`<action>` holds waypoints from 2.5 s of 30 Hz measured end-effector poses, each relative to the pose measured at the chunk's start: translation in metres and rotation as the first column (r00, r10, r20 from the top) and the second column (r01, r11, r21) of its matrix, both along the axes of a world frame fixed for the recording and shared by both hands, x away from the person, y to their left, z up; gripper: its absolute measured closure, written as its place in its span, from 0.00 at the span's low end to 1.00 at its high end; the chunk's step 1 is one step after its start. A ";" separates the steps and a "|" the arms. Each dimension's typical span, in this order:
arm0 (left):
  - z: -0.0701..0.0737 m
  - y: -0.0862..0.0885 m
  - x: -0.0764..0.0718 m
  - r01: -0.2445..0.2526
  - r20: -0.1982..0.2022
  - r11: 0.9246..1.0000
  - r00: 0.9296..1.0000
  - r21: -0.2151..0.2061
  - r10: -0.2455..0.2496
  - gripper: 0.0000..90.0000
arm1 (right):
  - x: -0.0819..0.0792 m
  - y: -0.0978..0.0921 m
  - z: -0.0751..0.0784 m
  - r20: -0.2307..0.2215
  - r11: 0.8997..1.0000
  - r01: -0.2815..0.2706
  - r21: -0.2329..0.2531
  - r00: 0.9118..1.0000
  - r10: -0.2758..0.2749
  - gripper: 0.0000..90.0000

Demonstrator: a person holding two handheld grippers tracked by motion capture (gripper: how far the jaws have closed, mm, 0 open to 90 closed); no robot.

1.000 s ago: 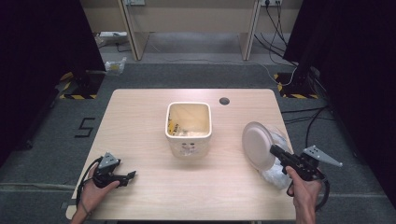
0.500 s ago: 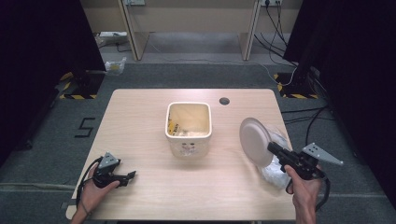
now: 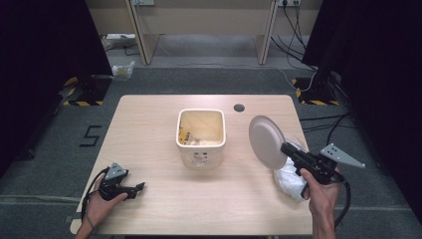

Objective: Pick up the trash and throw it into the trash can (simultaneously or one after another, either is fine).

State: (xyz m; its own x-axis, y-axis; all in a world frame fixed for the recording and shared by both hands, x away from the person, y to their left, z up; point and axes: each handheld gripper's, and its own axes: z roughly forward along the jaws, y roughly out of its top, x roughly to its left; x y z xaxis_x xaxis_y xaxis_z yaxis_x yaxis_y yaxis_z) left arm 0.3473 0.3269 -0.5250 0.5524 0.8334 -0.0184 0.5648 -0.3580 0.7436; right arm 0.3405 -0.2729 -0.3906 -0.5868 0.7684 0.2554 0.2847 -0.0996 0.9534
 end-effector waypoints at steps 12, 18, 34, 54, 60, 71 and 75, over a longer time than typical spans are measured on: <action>0.000 0.000 0.000 0.000 0.000 1.000 1.000 0.000 0.000 0.15 | 0.010 0.020 0.033 0.060 0.999 -0.045 -0.014 0.997 0.046 0.95; 0.000 0.000 0.000 0.000 0.000 1.000 1.000 0.001 0.000 0.15 | 0.019 0.045 0.060 0.106 0.995 -0.094 -0.045 0.989 0.099 0.95; 0.000 0.000 0.000 0.000 -0.001 1.000 1.000 -0.001 0.000 0.15 | 0.038 0.083 0.085 0.145 0.985 -0.162 -0.058 0.975 0.169 0.95; 0.000 0.000 0.000 0.001 0.000 1.000 1.000 0.000 -0.001 0.15 | 0.067 0.141 0.076 0.090 0.965 -0.237 -0.114 0.965 0.247 0.95; 0.000 0.000 0.000 0.004 -0.001 1.000 1.000 0.005 -0.004 0.15 | 0.079 0.149 0.064 0.054 0.961 -0.245 -0.127 0.966 0.253 0.95; 0.000 0.000 0.000 0.003 0.000 1.000 1.000 0.004 -0.003 0.15 | 0.092 0.164 0.046 0.003 0.951 -0.270 -0.148 0.962 0.274 0.95; 0.000 0.000 0.000 0.003 0.000 1.000 1.000 0.003 -0.003 0.15 | 0.096 0.169 0.039 -0.019 0.945 -0.286 -0.158 0.958 0.287 0.95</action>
State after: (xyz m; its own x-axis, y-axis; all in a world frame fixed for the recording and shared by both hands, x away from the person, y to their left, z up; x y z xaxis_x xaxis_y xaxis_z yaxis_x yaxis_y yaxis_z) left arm 0.3474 0.3271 -0.5250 0.5548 0.8319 -0.0156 0.5638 -0.3620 0.7424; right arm 0.4368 -0.1042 -0.3513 -0.7888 0.5980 0.1420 0.2749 0.1367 0.9517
